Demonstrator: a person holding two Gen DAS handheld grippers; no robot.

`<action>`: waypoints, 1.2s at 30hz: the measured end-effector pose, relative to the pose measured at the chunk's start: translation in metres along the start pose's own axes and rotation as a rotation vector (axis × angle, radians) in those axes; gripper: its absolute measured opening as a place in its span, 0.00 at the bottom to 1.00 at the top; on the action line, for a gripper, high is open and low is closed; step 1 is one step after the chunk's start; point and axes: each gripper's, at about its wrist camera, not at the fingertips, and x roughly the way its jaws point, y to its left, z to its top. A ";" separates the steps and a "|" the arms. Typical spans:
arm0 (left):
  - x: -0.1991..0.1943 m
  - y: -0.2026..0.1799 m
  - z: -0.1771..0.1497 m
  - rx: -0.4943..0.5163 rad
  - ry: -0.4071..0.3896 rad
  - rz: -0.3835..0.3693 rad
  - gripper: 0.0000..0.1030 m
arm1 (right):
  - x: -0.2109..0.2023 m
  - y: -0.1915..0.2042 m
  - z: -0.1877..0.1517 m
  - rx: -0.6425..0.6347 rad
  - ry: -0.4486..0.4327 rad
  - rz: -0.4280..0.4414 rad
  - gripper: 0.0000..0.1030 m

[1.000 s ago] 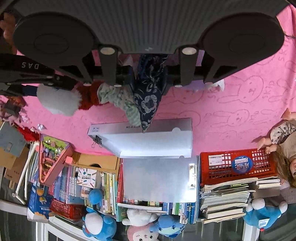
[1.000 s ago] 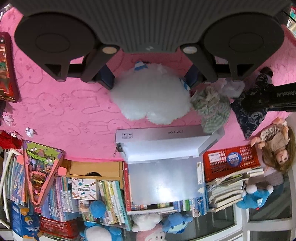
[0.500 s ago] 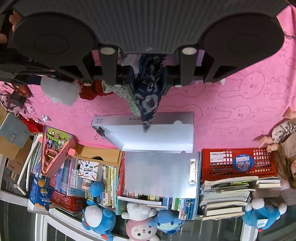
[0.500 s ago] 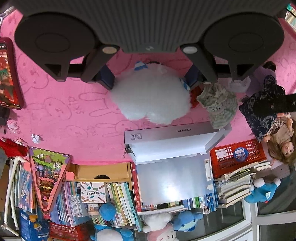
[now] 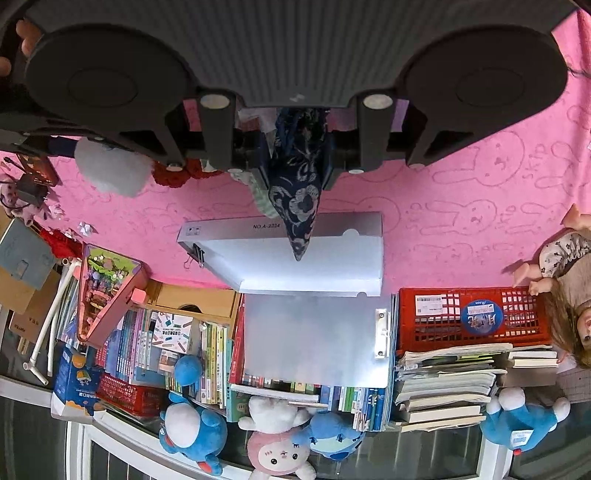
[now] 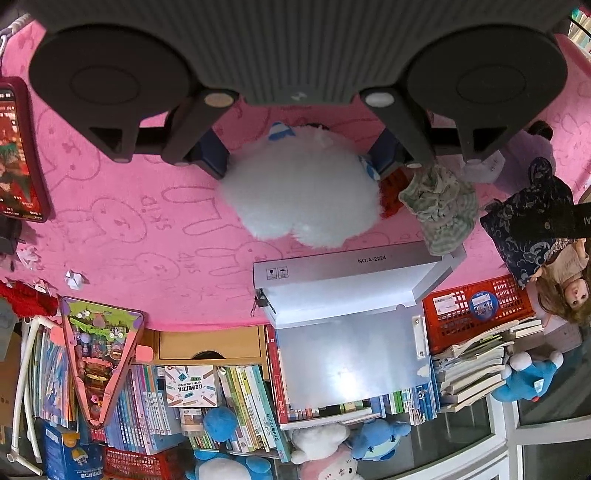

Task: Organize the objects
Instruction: 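Carry the navy cloth and white fluffy ball with both grippers over the white box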

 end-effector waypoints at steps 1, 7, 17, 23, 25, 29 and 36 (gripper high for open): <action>0.000 0.000 0.000 0.002 -0.002 0.001 0.32 | 0.000 0.000 0.000 -0.001 0.000 0.000 0.77; 0.003 0.002 0.006 -0.006 -0.002 -0.001 0.32 | 0.001 -0.002 0.005 0.005 0.000 0.007 0.77; 0.008 0.006 0.013 -0.017 -0.001 0.000 0.32 | 0.004 -0.005 0.010 0.011 0.007 0.018 0.77; 0.012 0.008 0.022 -0.017 -0.005 0.002 0.32 | 0.007 -0.007 0.020 0.006 0.010 0.032 0.77; 0.015 0.009 0.024 -0.016 -0.006 0.004 0.32 | 0.010 -0.007 0.024 0.006 0.012 0.035 0.77; 0.022 0.011 0.031 -0.021 0.000 0.005 0.32 | 0.016 -0.007 0.035 -0.009 0.020 0.052 0.77; 0.040 0.017 0.050 -0.032 0.008 0.010 0.32 | 0.029 -0.004 0.060 -0.047 0.011 0.063 0.77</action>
